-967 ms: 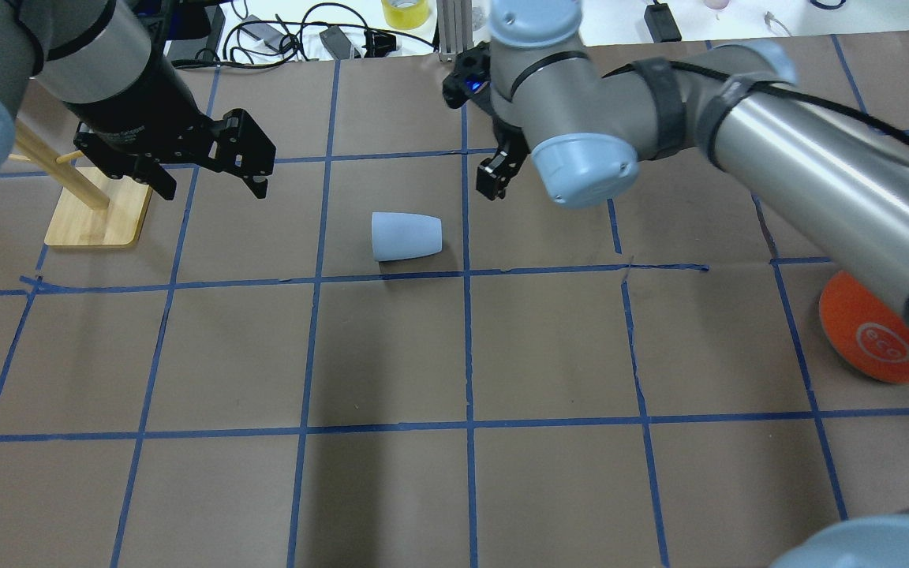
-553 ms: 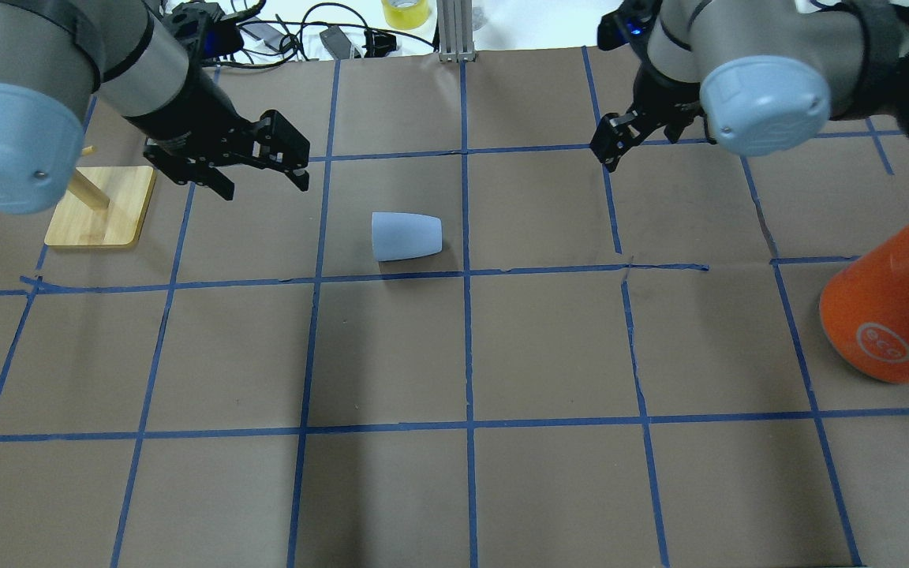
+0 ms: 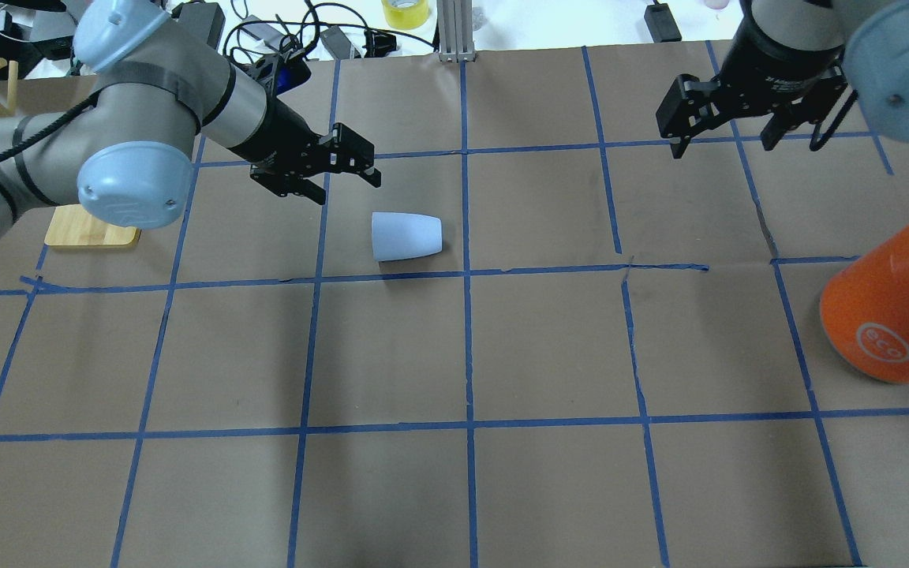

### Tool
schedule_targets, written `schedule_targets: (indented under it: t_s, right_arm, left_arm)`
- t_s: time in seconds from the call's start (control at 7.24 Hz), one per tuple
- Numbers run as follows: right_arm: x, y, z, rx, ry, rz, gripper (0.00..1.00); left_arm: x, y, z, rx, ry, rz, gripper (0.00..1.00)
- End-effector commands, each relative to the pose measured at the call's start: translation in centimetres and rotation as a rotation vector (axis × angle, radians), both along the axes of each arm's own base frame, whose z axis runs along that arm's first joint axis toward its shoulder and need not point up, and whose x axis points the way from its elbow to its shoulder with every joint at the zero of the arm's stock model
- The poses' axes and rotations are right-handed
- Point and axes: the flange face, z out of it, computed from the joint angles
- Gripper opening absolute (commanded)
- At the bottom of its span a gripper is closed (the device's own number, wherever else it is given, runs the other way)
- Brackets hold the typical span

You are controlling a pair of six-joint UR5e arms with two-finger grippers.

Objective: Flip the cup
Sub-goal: 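Move the left gripper to the cup's closed end and grasp it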

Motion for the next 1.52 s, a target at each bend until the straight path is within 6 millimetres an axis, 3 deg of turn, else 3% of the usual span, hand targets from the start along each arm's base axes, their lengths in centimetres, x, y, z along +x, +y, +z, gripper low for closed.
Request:
schedule_targets:
  t_s: [0.0, 0.14, 0.28, 0.55, 0.97, 1.38]
  right_arm:
    - [0.3, 1.2, 2.0, -0.024, 0.005, -0.082, 1.00]
    - [0.3, 0.7, 0.4, 0.008, 0.005, -0.081, 1.00]
    - [0.2, 0.6, 1.3, -0.008, 0.007, -0.081, 1.00]
    - [0.1, 0.5, 0.4, 0.008, 0.016, -0.083, 1.00]
    - [0.1, 0.4, 0.4, -0.006, 0.017, -0.085, 1.00]
    - [0.1, 0.3, 0.3, -0.005, 0.017, -0.082, 1.00]
  left_arm:
    - [-0.3, -2.0, -5.2, -0.007, 0.059, -0.002, 1.00]
    - [-0.3, -2.7, -6.8, -0.009, 0.060, -0.006, 1.00]
    - [0.9, -3.1, -7.6, 0.001, 0.062, 0.013, 1.00]
    - [1.4, -3.0, -10.5, 0.056, 0.083, 0.030, 1.00]
    - [0.6, -2.0, -12.2, 0.143, 0.172, 0.097, 0.98]
    - [0.0, -2.3, -13.2, 0.172, 0.254, 0.119, 0.97]
